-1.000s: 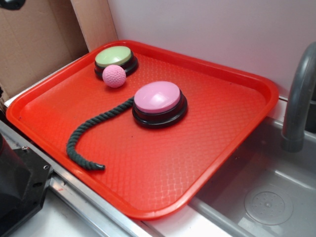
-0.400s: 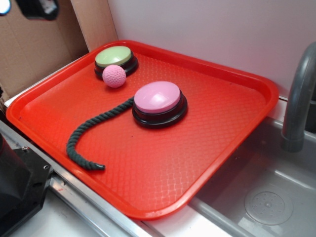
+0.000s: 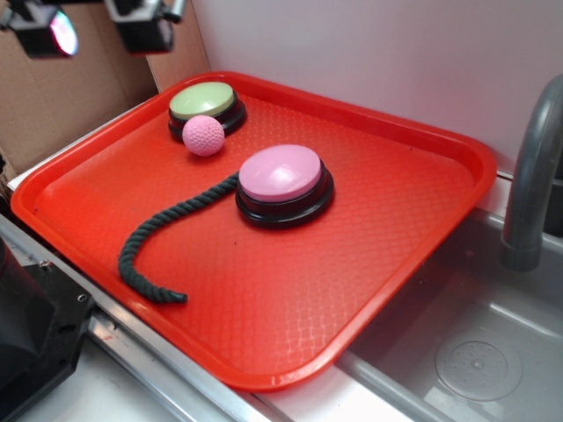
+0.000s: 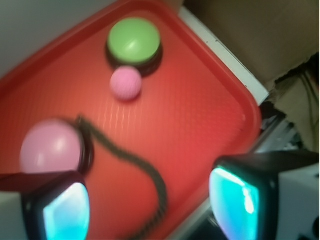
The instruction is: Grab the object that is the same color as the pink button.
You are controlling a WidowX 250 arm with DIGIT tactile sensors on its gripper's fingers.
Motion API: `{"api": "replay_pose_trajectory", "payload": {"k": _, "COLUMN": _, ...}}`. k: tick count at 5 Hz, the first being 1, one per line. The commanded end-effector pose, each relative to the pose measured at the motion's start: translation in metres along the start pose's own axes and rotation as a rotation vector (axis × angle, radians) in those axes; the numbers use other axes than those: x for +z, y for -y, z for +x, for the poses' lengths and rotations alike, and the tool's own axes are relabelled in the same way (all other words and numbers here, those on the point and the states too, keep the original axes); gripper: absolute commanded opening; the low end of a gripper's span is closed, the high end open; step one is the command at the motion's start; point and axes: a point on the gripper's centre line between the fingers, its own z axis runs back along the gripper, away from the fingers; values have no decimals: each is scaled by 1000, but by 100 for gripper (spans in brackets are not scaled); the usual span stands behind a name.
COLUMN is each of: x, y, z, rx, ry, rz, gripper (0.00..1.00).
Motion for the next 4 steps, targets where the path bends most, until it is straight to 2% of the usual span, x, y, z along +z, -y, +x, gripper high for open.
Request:
{"api": "replay_pose_trajectory", "payload": {"k": 1, "x": -54, "y": 1, "z": 43, "rx": 229, "ry": 95, "rz": 7, "gripper": 100}}
{"api": "replay_pose_trajectory", "payload": {"k": 2, "x": -75, "y": 5, "z": 49, "rx": 251, "ry": 104, "rz": 1, "gripper": 100}}
{"api": "replay_pose_trajectory", "payload": {"k": 3, "x": -98, "y": 12, "z": 52, "rx": 305, "ry": 161, "rz": 29, "gripper": 100}}
{"api": "replay_pose_trajectory", "payload": {"k": 4, "x": -109, "y": 10, "z": 57, "rx": 328, "ry": 164, "rz": 54, "gripper": 100}}
